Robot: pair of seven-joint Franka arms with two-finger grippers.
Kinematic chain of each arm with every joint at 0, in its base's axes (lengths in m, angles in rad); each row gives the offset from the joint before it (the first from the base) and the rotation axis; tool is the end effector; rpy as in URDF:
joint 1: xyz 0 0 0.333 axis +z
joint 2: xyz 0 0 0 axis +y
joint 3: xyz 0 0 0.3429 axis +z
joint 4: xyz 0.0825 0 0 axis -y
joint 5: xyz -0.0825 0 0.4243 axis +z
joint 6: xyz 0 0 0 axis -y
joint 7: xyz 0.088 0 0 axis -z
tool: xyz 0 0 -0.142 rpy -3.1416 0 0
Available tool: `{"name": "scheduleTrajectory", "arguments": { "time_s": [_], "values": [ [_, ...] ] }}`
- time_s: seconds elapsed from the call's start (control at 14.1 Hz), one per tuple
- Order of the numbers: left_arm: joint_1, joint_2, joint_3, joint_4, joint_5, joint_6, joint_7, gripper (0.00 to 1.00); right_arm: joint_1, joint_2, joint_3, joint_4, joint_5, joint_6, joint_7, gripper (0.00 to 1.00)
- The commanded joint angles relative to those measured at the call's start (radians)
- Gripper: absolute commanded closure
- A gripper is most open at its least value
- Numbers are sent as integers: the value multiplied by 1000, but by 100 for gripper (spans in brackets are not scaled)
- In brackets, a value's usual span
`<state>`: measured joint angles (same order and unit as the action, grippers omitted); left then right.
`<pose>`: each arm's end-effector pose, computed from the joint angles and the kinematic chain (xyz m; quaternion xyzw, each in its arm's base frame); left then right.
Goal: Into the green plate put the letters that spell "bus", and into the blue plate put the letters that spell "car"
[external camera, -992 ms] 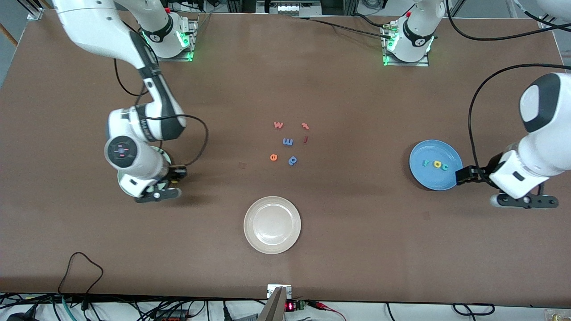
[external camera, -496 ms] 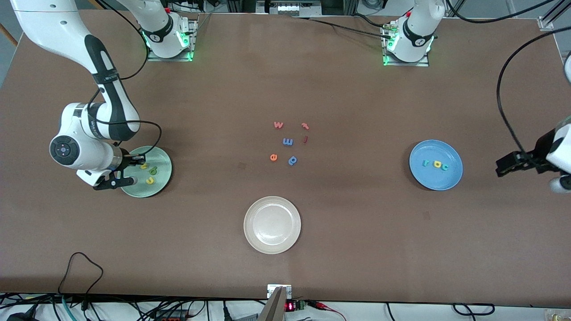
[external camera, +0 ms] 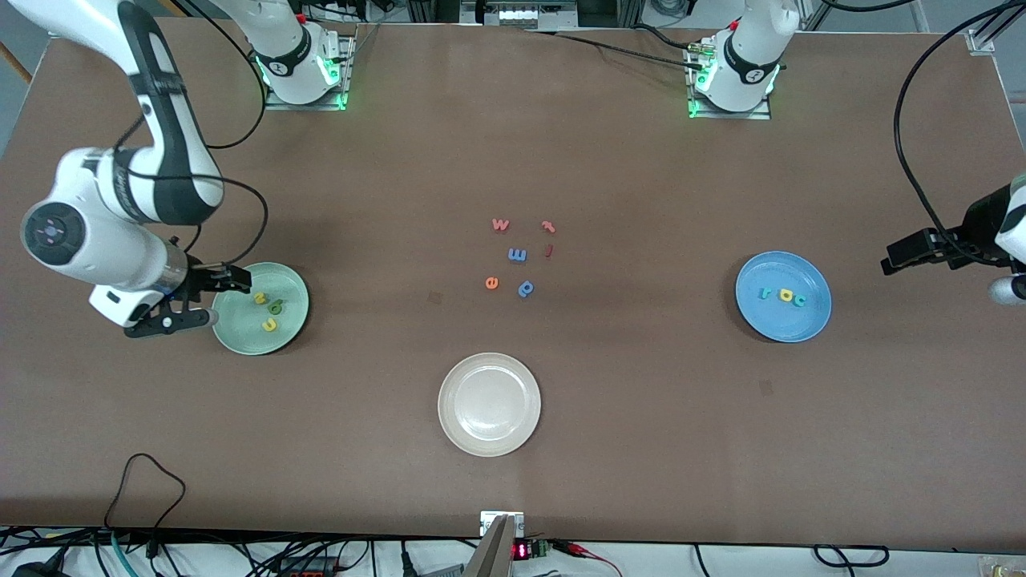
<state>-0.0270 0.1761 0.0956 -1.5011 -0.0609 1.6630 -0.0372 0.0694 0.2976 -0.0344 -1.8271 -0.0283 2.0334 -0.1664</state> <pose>0.6571 0.0324 0.5505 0.9982 0.0552 -0.0063 0.0220 0.6580 0.0216 0.3343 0.9930 0.1078 -0.0466 0.0144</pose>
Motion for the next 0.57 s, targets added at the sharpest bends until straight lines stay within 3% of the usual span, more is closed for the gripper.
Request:
{"name": "scheduleTrajectory", "arguments": {
  "time_s": [0.0, 0.21, 0.5],
  "values": [
    [-11, -87, -14, -119, -1, 32, 17, 0, -3, -52, 22, 116, 2, -148, -4, 0],
    [-10, -135, -30, -186, 13, 35, 8, 0, 4, -96, 24, 212, -18, -274, -2, 0],
    [-8, -200, -36, -254, 16, 41, 25, 0, 3, -167, 24, 239, -41, -361, -1, 0]
  ]
}}
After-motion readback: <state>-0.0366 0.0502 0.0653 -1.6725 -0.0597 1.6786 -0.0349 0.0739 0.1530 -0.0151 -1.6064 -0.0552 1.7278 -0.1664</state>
